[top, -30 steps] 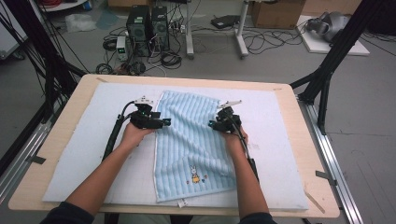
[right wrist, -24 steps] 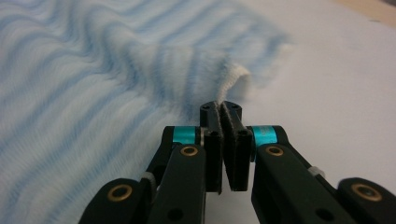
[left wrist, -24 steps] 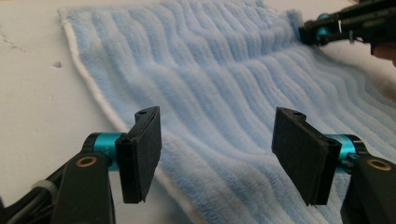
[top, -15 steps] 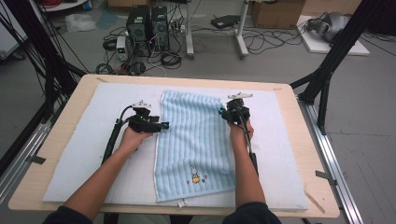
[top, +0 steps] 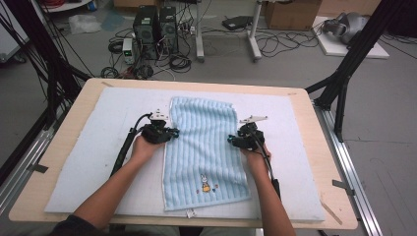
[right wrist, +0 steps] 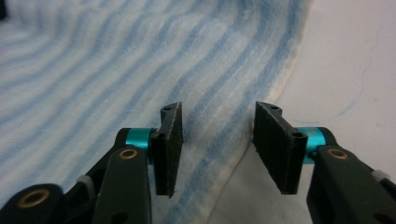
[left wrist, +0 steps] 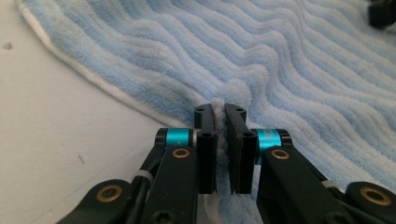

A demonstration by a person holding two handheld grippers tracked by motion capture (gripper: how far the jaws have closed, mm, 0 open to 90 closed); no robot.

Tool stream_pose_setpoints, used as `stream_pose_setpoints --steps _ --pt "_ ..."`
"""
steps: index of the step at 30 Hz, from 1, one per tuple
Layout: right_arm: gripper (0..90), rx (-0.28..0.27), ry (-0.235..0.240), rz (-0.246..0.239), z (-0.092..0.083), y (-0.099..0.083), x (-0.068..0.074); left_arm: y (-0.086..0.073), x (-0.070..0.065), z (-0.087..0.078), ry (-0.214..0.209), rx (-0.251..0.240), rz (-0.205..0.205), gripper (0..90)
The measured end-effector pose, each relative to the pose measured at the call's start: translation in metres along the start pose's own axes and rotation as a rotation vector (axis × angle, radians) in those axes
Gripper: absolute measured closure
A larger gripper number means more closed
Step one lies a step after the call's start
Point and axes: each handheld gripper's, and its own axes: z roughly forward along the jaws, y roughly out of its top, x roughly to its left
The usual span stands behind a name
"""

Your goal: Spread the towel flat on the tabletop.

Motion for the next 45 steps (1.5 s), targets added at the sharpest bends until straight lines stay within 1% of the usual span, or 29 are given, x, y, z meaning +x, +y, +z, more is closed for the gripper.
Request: stream_pose_setpoints --steps 1,3,5,6,8,10,11,13,14,16,17,18,19,21,22,23,26,28,29,32,34,36,38,40,41,42,43,44,45 --pt "72.8 -0.010 0.013 -0.017 0.001 0.002 0.000 0.001 0.003 0.000 0.005 -0.009 -0.018 83.4" --pt "84.7 -0.012 0.025 -0.032 0.006 0.006 0.001 0.003 0.009 0.002 0.009 -0.009 -0.039 83.4" --pt "85.6 -0.013 0.006 -0.042 0.012 0.011 0.000 0.007 0.014 0.005 0.020 -0.007 -0.054 83.4" --pt "85.7 -0.025 -0.011 -0.046 0.015 0.014 -0.001 0.009 0.016 0.007 0.031 -0.013 -0.064 83.4" --pt "85.6 -0.041 -0.038 -0.031 0.021 0.020 -0.003 0.013 0.022 0.010 0.048 -0.019 -0.075 83.4" --pt "85.5 -0.047 -0.068 -0.040 0.028 0.024 -0.005 0.017 0.025 0.016 0.069 -0.020 -0.086 83.4" --pt "85.3 -0.049 -0.081 -0.040 0.031 0.026 -0.005 0.018 0.026 0.018 0.084 -0.025 -0.081 83.4" --pt "84.8 -0.061 -0.119 -0.045 0.035 0.030 -0.005 0.021 0.028 0.022 0.096 -0.021 -0.081 83.4" --pt "84.8 -0.063 -0.128 -0.035 0.036 0.032 -0.004 0.023 0.029 0.023 0.108 -0.021 -0.071 83.4" --pt "84.8 -0.081 -0.141 -0.028 0.038 0.035 -0.005 0.026 0.031 0.026 0.114 -0.025 -0.073 83.4" --pt "84.5 -0.077 -0.144 -0.029 0.039 0.035 -0.005 0.027 0.032 0.027 0.114 -0.028 -0.073 83.3" --pt "83.4 -0.076 -0.144 -0.025 0.040 0.035 -0.006 0.027 0.032 0.027 0.118 -0.036 -0.072 81.7" --pt "81.2 -0.073 -0.146 -0.017 0.040 0.035 -0.007 0.027 0.032 0.027 0.121 -0.046 -0.088 76.1" --pt "72.2 -0.082 -0.142 0.006 0.038 0.034 -0.009 0.026 0.033 0.025 0.109 -0.039 -0.122 56.3" --pt "66.4 -0.082 -0.133 0.024 0.036 0.034 -0.010 0.025 0.034 0.023 0.097 -0.041 -0.136 49.2" --pt "62.6 -0.085 -0.130 0.028 0.033 0.034 -0.012 0.024 0.034 0.021 0.089 -0.050 -0.145 46.7" --pt "52.8 -0.108 -0.109 0.062 0.023 0.031 -0.015 0.020 0.034 0.013 0.072 -0.064 -0.161 40.1" --pt "49.7 -0.114 -0.075 0.086 0.015 0.029 -0.018 0.017 0.033 0.007 0.060 -0.075 -0.163 38.9" --pt "49.7 -0.117 -0.063 0.092 0.011 0.027 -0.019 0.015 0.033 0.003 0.055 -0.077 -0.157 38.9" --pt "50.5 -0.131 -0.046 0.071 0.000 0.023 -0.019 0.010 0.032 -0.005 0.041 -0.076 -0.146 38.8" --pt "51.4 -0.136 -0.021 0.059 -0.006 0.020 -0.020 0.010 0.030 -0.009 0.024 -0.053 -0.137 37.5" --pt "52.1 -0.130 -0.012 0.049 -0.011 0.016 -0.019 0.008 0.027 -0.013 0.025 -0.068 -0.132 37.9" --pt "52.3 -0.120 -0.007 0.036 -0.014 0.012 -0.018 0.005 0.023 -0.014 0.021 -0.048 -0.123 38.5" --pt "52.4 -0.111 0.033 0.041 -0.016 0.006 -0.016 0.000 0.019 -0.013 0.007 -0.026 -0.116 40.6" --pt "52.5 -0.103 0.043 0.038 -0.016 0.004 -0.013 -0.002 0.017 -0.012 -0.003 -0.009 -0.107 41.7" --pt "52.7 -0.091 0.057 0.026 -0.014 0.001 -0.011 -0.003 0.014 -0.010 -0.010 0.022 -0.084 43.3" --pt "52.8 -0.056 0.067 0.019 -0.012 0.000 -0.007 -0.004 0.010 -0.010 0.013 0.018 -0.056 43.0" --pt "55.3 -0.027 0.064 -0.002 -0.009 0.000 -0.004 -0.004 0.008 -0.009 0.036 0.022 -0.032 45.5" --pt "61.0 -0.003 0.055 -0.032 -0.006 -0.001 0.000 -0.004 0.005 -0.009 0.068 0.029 0.004 49.4"
